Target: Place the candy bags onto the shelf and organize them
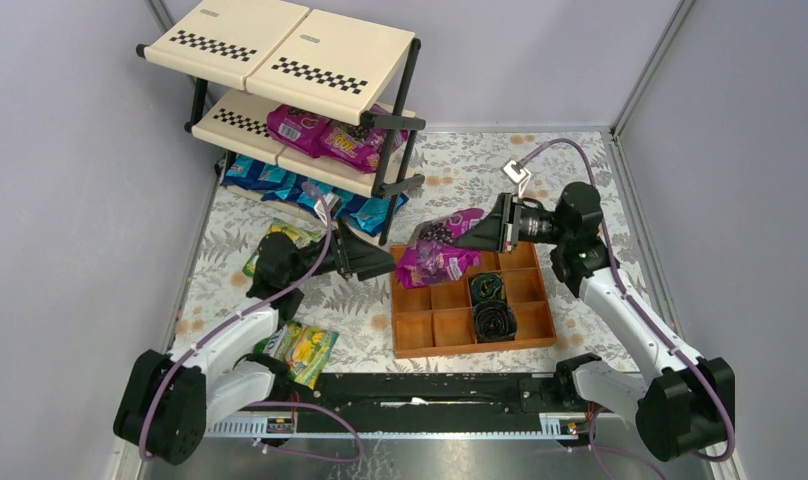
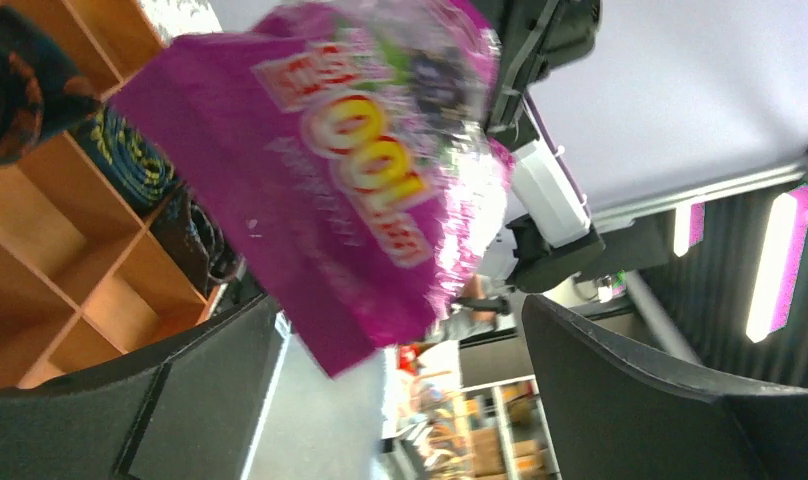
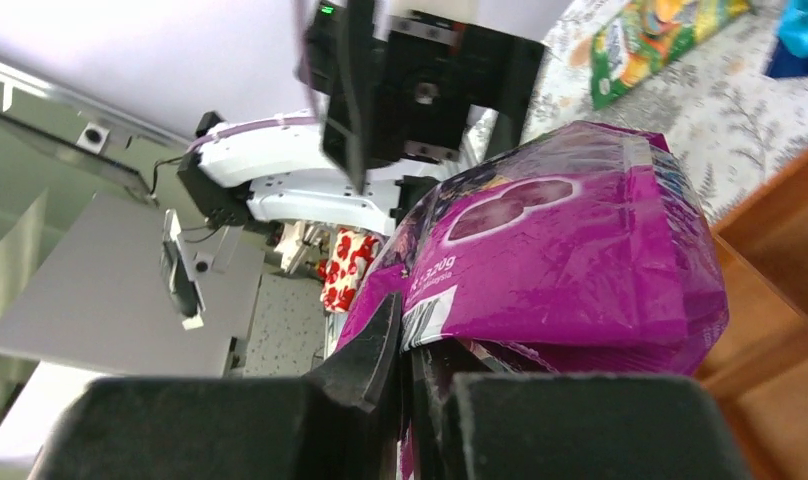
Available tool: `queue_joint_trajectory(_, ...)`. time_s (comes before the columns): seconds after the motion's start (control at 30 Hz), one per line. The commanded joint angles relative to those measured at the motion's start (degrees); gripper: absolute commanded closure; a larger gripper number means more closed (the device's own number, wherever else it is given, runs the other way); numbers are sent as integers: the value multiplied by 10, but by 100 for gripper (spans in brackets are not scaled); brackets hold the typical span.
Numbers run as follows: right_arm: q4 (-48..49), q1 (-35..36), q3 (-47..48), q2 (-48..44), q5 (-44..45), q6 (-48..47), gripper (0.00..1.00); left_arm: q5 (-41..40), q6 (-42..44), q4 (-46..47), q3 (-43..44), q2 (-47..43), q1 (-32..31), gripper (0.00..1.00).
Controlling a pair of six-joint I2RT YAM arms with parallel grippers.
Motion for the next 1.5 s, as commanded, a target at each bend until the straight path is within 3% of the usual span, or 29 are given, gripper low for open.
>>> queue_joint_trajectory(0.0,226,39,16,9,-10,84,100,-68,-234,215,-69,36,-2,1)
queue_joint_trajectory(0.07,277,52,9,24,2,106,100,-84,-285,259,-89,47,-3,1)
queue_joint_trajectory(0.23,422,77,7,71,-2,180,100,-77,-296,212,-94,66,-6,1)
queue_joint_trajectory(0.47,604,106,-4,154,-1,278,100,-130,-397,395,-143,115,-50,1)
queue_joint_trajectory(0.73,621,122,-13,189,-2,286,100,-146,-448,500,-135,193,-78,1)
queue_joint_trajectory(0.97,358,142,-11,145,18,77,100,-152,-484,501,-102,211,-106,1)
queue_joint_trajectory(1.07,311,145,-4,139,21,19,100,-157,-496,501,-101,208,-111,1)
queue_joint_trajectory(1.3,388,147,-15,177,0,76,100,-147,-480,503,-80,198,-113,1)
queue_joint_trajectory(1.47,600,147,-43,207,-20,241,100,-147,-447,506,-58,189,-113,1)
